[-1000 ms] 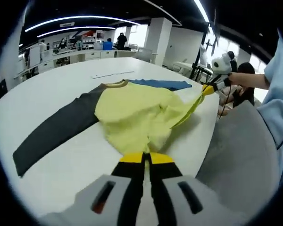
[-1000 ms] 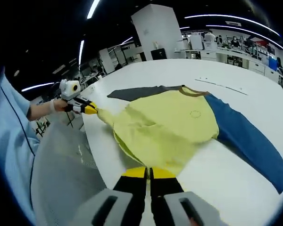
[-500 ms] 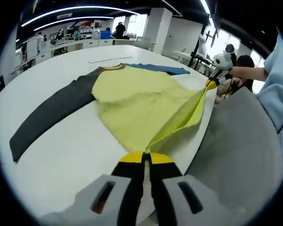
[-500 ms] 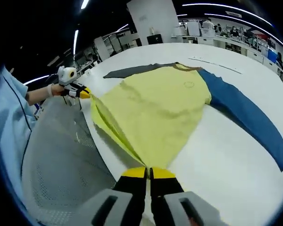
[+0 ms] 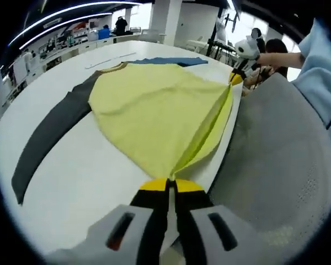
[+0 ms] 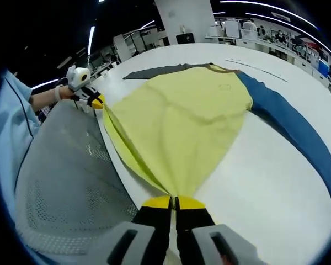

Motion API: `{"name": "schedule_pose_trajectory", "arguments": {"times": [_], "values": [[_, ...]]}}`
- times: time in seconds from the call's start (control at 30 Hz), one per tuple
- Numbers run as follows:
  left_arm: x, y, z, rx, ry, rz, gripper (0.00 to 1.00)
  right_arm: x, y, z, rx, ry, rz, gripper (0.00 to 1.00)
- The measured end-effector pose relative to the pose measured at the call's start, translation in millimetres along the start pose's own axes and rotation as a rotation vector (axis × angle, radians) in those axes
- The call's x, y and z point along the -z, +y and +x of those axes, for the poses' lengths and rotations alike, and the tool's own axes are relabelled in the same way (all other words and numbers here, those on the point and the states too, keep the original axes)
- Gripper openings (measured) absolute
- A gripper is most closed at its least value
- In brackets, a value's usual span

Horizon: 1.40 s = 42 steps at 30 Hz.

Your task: Fold the garment on the visible template until the final outline fits inside the template.

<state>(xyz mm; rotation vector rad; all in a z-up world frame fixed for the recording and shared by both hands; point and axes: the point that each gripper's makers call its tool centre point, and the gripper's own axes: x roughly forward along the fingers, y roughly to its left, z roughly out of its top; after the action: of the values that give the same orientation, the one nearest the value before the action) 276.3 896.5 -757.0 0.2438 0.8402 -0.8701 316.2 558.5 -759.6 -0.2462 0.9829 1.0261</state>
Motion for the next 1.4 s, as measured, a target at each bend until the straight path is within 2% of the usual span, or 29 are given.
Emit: {"name": "schedule_pose_trajectory", "arguments": {"times": [0.3, 0.6, 0.73, 0.83, 0.93, 1.0, 1.07, 1.13, 1.2, 1.33, 1.4], "values": [[4.4, 0.3, 3.1, -0.001, 0.009, -0.005, 0.0, 5.0, -3.0, 3.1, 0.003, 0.005, -0.003, 0.0], [4.1, 1.6, 1.7, 0.01, -0.017, -0.035, 0.01, 4.0, -2.2, 2.4, 0.001, -0.011, -0.02, 0.0], [4.4, 0.2, -2.1, 0.022, -0.028, -0.044, 0.13, 1.6, -1.7, -0.9, 0.006, -0.041, -0.057, 0.02], [1.8, -0.1, -8.1, 0.029, -0.062, -0.065, 0.19, -1.4, 0.8, -5.9, -0.016, -0.072, -0.014, 0.16], [-4.2, -0.7, -12.5, 0.046, -0.113, -0.091, 0.25, -3.2, 1.7, -10.7, -0.019, -0.089, -0.018, 0.18], [-6.6, 0.1, -14.1, 0.047, -0.127, -0.105, 0.25, -4.7, -0.2, -9.7, -0.012, -0.097, -0.007, 0.22], [-9.7, 3.2, -14.0, 0.038, -0.139, -0.117, 0.23, -7.3, -3.7, -8.5, 0.006, -0.108, -0.009, 0.19], [-16.4, 8.2, -12.7, 0.029, -0.171, -0.157, 0.21, -13.9, -6.0, -5.0, 0.008, -0.133, 0.031, 0.18], [-18.9, 9.7, -9.4, 0.025, -0.168, -0.15, 0.21, -17.6, -7.9, -2.4, 0.017, -0.141, 0.052, 0.19], [-22.7, 10.1, -6.2, 0.027, -0.164, -0.141, 0.28, -16.5, -13.1, 1.0, 0.051, -0.117, 0.003, 0.22], [-25.0, 12.1, -6.5, 0.025, -0.175, -0.144, 0.32, -17.5, -17.0, -0.7, 0.069, -0.125, 0.001, 0.26]]}}
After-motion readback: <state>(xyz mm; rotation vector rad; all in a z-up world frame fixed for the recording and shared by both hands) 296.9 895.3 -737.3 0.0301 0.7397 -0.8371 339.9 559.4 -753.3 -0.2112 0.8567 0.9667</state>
